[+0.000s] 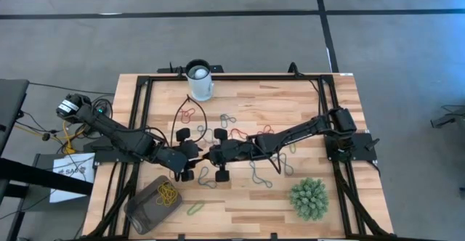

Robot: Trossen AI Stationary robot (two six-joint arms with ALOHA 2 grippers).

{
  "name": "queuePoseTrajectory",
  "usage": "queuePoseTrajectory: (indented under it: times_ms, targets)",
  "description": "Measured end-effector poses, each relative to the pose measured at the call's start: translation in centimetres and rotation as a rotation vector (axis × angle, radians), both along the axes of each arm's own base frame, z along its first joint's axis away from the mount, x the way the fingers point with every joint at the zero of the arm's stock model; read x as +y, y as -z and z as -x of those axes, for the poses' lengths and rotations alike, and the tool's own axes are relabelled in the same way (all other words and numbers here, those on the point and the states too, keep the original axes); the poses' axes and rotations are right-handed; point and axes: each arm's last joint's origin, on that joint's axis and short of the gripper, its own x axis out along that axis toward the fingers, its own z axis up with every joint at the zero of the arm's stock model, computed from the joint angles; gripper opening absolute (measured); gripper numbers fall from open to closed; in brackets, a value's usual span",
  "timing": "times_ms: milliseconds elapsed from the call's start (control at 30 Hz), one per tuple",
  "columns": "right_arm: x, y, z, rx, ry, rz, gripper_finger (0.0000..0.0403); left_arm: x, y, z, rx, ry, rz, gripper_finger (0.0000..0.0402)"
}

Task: Pick and place items into bin
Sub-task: Put the yellow rubber band into the black bin

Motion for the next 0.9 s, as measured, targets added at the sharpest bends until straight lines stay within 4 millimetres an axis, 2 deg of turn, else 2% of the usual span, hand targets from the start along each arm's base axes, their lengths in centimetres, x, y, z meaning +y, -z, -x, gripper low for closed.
queuePoseTrajectory:
  times_ms: [100,300,433,667,900]
  targets:
    - [0.0,-0.3,-0.2,-0.033,-0.002,0.000,0.0001,0.0,0.0,0.0,0.005,0.000,-0.002,0.0115]
    - [-0.6,-0.5,-0.4,-0.058,0.010,-0.006,0.0001,0.0,0.1,0.1,0.014,0.004,-0.001,0.0012]
    - [-0.8,-0.5,-0.4,-0.052,0.020,-0.016,0.0013,0.1,0.1,0.1,0.022,0.005,-0.011,0.0003]
    - [-0.7,-0.3,-0.3,-0.038,0.019,-0.017,0.0056,0.3,0.5,0.5,0.068,-0.019,-0.021,0.0000]
    - [-0.4,0.6,0.3,0.073,0.041,-0.048,0.0079,-0.4,0.1,0.8,0.080,0.010,0.018,0.0000]
